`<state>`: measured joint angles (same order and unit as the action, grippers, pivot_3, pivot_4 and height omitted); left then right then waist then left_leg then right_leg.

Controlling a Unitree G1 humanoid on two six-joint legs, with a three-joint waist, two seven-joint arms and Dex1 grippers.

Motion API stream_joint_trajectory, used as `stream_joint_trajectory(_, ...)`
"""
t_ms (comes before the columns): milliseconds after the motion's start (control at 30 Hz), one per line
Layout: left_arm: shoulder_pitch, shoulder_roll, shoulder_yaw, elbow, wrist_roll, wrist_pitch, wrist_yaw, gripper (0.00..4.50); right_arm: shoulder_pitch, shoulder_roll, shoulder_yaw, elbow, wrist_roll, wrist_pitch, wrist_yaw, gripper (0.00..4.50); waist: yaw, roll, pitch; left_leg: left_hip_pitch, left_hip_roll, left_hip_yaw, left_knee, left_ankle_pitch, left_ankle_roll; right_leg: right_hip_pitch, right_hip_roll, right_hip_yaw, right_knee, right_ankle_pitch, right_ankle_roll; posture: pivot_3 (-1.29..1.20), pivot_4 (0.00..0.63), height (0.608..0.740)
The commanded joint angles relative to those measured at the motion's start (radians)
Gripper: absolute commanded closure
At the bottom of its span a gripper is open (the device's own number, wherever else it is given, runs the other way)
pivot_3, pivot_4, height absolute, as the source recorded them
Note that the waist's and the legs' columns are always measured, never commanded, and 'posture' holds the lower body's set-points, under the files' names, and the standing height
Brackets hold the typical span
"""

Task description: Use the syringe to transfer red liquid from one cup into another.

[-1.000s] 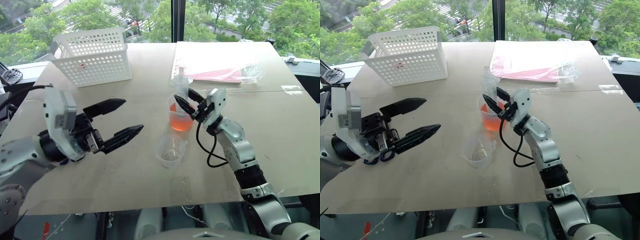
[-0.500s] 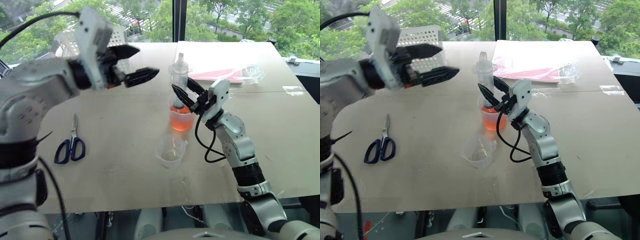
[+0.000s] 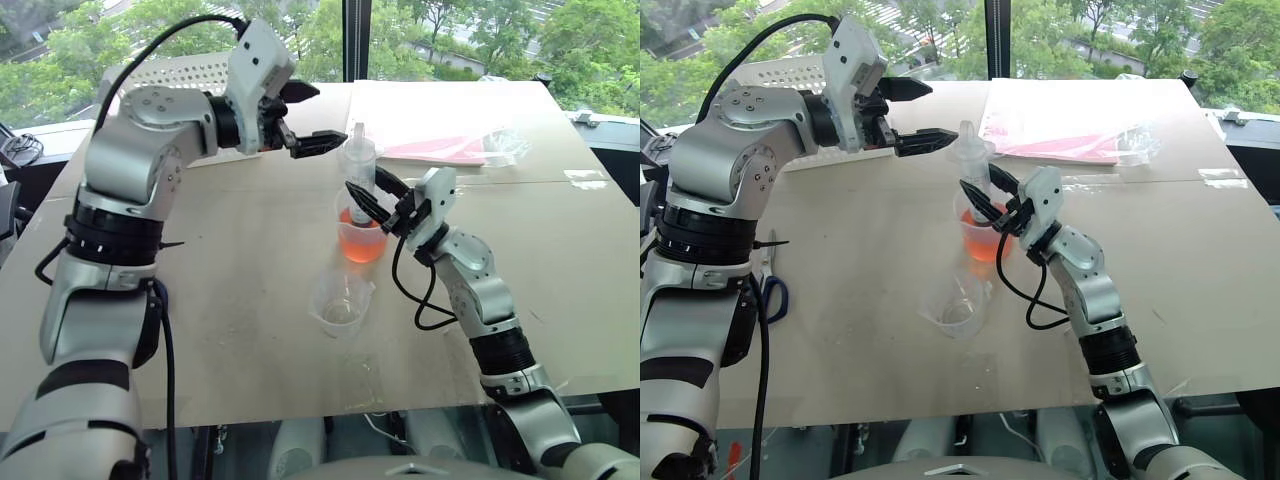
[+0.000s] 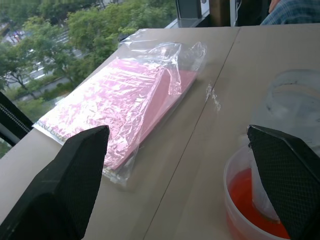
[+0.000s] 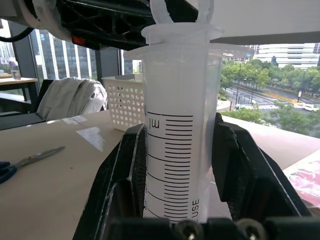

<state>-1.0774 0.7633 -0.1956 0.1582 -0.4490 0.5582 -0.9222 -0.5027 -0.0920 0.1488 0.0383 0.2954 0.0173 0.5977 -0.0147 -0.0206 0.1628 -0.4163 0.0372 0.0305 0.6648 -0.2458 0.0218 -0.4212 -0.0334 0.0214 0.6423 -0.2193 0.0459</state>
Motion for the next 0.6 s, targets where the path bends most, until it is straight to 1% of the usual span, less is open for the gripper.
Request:
stream_joint_trajectory(33,-0.038,-0.024,0.037,0.007,0.032,-0.037,-0.040,0.00,-0.009,-0.001,-0.007,-0.018,0.001,-0.017,0.013,3.06,0.000,0.000,0.000,0.000,0.000,0.000,0.000,0.000,0.000,0.000,0.000,0.000,0.000,0.000,0.000,0.00,0.150,0.740)
stream_joint_trajectory(300,-0.053,-0.103,0.052,0.015,0.075,-0.061,-0.080,0.00,-0.013,0.001,-0.006,-0.012,0.006,-0.005,0.024,3.06,0.000,0.000,0.000,0.000,0.000,0.000,0.000,0.000,0.000,0.000,0.000,0.000,0.001,0.000,0.000,0.00,0.150,0.740)
stream_joint_trajectory(600,-0.051,-0.102,0.075,0.009,0.074,-0.053,-0.173,0.00,-0.026,0.006,-0.025,-0.019,0.031,0.043,0.020,3.06,-0.001,0.000,0.000,0.000,0.000,0.000,0.000,0.000,0.000,0.000,0.000,0.000,0.001,0.000,0.000,0.00,0.150,0.740)
